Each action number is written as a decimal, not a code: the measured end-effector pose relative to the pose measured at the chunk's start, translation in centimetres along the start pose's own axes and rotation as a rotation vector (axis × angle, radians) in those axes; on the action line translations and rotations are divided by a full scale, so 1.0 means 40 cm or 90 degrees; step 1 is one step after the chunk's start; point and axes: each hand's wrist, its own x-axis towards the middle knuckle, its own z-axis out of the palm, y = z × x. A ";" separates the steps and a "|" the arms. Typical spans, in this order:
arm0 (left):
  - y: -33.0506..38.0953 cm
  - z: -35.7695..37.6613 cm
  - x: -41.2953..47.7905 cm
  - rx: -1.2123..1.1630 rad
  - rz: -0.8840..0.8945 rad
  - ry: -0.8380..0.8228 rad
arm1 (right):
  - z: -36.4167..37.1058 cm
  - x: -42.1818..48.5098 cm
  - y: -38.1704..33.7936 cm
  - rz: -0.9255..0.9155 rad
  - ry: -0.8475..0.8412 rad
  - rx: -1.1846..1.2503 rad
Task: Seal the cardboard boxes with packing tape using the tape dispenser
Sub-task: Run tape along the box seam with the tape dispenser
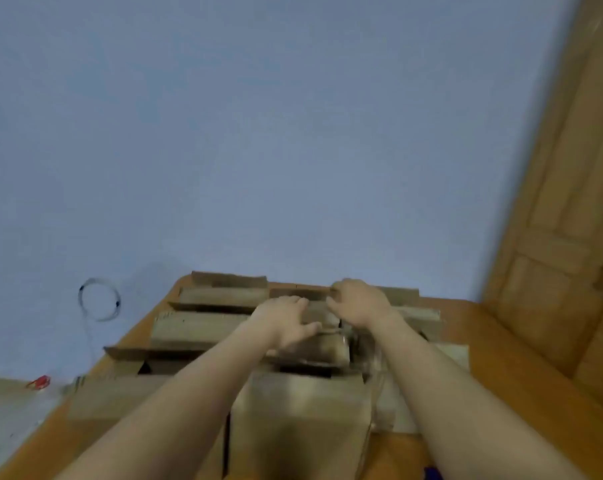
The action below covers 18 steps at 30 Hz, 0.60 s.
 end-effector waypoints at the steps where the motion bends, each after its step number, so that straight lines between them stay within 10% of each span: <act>1: 0.003 0.015 -0.011 0.002 0.011 0.011 | 0.014 -0.015 -0.002 -0.007 0.008 0.002; 18: 0.025 0.114 -0.229 0.128 0.003 -0.041 | 0.086 -0.260 -0.131 0.027 -0.013 0.036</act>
